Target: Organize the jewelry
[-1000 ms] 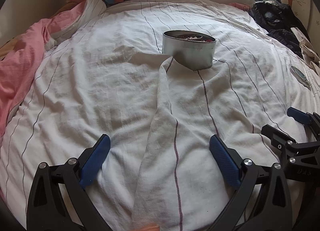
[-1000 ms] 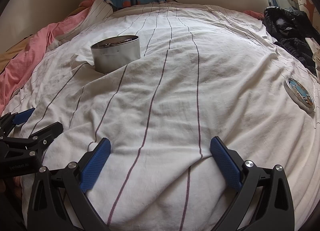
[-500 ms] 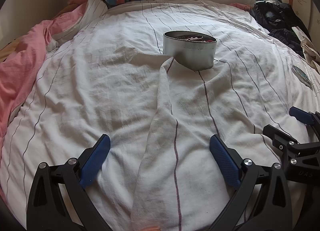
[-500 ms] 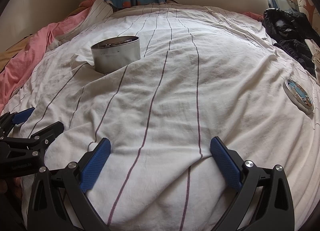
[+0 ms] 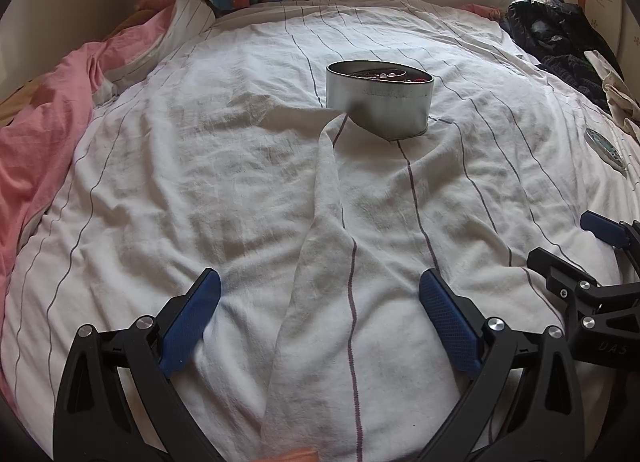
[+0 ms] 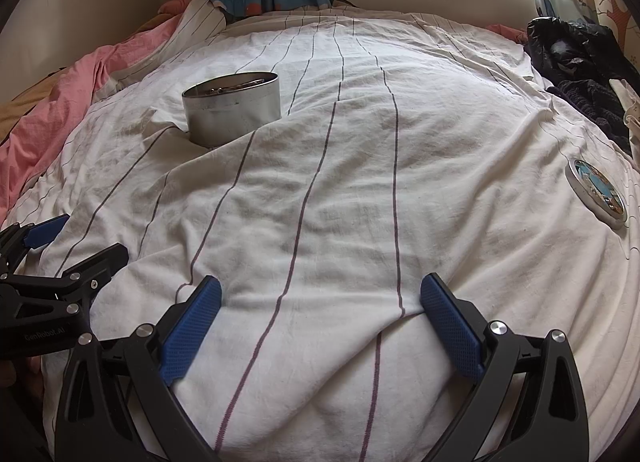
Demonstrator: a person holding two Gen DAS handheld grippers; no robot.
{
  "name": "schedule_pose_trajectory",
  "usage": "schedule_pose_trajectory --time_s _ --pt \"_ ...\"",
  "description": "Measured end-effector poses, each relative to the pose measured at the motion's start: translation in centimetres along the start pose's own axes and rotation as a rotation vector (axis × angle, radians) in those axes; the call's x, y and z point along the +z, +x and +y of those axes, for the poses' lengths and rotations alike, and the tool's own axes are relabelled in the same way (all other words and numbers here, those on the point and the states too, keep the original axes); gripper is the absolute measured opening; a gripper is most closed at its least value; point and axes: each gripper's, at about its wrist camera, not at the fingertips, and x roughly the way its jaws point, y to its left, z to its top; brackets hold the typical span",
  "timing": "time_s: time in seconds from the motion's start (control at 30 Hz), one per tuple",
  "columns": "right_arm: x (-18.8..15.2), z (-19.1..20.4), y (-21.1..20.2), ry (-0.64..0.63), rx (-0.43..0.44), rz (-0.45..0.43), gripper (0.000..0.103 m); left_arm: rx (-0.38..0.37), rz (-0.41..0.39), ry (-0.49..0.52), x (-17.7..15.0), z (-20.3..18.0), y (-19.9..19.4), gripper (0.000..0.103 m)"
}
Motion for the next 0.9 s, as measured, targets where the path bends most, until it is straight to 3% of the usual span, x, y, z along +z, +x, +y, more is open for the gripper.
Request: schedule_pose_trajectory --time_s 0.9 --pt "-0.03 0.07 0.03 -0.001 -0.002 0.000 0.096 0.009 0.002 0.006 0.06 0.00 0.00 0.096"
